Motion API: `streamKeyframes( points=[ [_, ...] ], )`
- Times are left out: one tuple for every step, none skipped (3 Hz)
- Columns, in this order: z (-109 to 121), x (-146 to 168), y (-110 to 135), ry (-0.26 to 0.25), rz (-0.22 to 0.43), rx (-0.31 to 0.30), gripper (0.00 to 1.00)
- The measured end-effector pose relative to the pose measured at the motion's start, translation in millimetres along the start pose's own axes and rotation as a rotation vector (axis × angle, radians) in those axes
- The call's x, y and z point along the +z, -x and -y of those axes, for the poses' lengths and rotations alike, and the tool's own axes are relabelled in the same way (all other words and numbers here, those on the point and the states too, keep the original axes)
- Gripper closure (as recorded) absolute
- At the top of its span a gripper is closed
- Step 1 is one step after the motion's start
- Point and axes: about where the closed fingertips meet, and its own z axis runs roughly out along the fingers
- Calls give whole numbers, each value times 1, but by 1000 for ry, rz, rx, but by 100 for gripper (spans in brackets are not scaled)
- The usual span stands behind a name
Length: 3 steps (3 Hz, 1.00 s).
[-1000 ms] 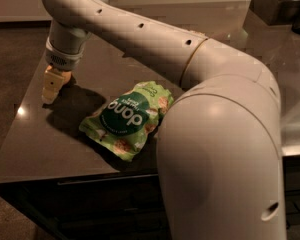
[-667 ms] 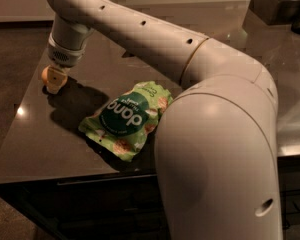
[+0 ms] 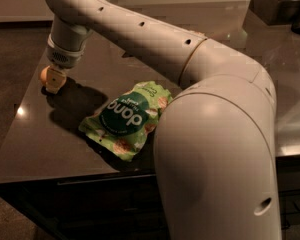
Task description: Move orange can near brown chip bag
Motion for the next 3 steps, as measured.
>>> streamKeyframes(
  points=[
    [5, -26, -13, -93, 20, 66, 100],
    [14, -75, -36, -229, 46, 146, 100],
    [30, -121, -62, -340, 59, 225, 100]
  ],
)
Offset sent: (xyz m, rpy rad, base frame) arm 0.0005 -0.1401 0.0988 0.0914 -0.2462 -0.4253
